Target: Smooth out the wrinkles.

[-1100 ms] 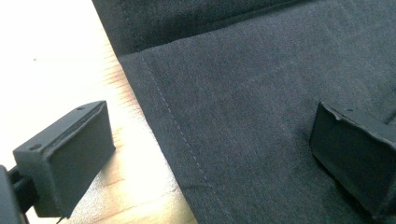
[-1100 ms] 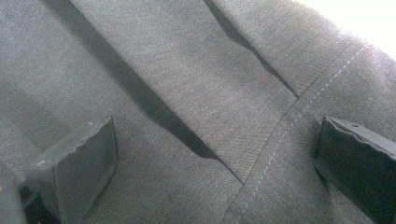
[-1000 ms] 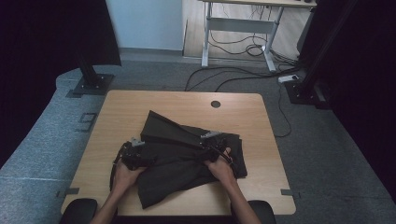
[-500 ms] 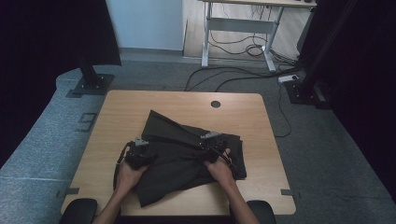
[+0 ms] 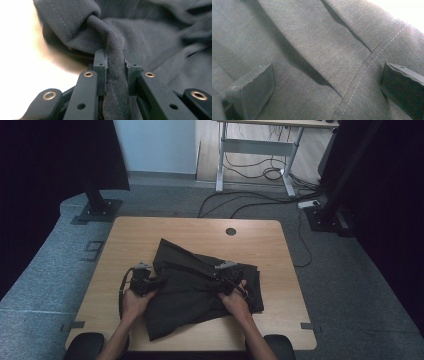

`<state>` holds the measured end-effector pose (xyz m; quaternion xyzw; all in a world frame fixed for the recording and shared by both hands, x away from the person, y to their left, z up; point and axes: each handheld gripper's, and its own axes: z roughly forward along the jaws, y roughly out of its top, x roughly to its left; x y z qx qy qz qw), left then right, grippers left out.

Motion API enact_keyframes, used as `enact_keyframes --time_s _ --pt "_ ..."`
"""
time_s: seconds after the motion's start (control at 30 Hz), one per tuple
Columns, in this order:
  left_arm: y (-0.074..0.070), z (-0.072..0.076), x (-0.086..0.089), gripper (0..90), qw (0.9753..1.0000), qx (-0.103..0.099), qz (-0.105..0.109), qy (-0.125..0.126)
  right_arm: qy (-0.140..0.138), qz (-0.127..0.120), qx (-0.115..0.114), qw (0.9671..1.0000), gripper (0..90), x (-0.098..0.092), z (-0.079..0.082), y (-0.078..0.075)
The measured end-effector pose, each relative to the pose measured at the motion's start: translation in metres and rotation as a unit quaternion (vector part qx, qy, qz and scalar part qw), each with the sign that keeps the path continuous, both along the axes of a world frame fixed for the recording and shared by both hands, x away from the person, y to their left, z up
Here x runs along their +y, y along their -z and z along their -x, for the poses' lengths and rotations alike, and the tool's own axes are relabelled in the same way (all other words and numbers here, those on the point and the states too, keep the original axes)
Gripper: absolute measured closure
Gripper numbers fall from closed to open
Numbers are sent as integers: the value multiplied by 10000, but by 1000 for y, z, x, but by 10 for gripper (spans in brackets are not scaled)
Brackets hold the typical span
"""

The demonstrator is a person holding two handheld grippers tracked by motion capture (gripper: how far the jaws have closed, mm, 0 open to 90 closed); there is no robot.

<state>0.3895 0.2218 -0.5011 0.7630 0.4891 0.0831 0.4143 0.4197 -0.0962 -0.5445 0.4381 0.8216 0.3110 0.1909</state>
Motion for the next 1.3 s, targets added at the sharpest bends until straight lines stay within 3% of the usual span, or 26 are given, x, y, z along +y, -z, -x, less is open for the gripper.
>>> enact_keyframes --time_s 0.03,0.07,0.33,0.57,0.77,0.83,1.0,1.13,1.2,1.3 --pt "-18 0 -6 763 9998 -181 -39 108 14 -1 -13 10000 0 1 1 0" --pt "-18 0 -6 764 9998 -181 -39 108 14 -1 -13 10000 0 1 1 0" --pt "-68 -6 -36 771 9967 -630 -58 510 43 -23 -43 10000 0 10 3 1" --pt "-98 -9 -74 776 9905 -934 -295 961 22 -59 -114 9999 0 27 5 2" --pt "-102 -10 -102 786 9869 -1000 -394 1200 -90 -94 -204 9997 0 46 9 3" --pt "-101 -9 -107 787 9850 -1086 -604 1198 -132 -108 -247 9996 0 50 12 4" --pt "-100 -7 -107 793 9820 -1202 -957 1102 -143 -184 -260 9994 0 49 12 4" --pt "-100 -5 -101 804 9789 -1301 -1187 1039 -144 -311 -40 9994 43 44 12 -7" --pt "-99 -4 -96 826 9794 -1310 -1190 969 -178 -431 3 9989 101 30 13 -25" --pt "-98 -5 -87 849 9818 -1279 -1101 867 49 -285 -122 9995 100 5 16 -42"
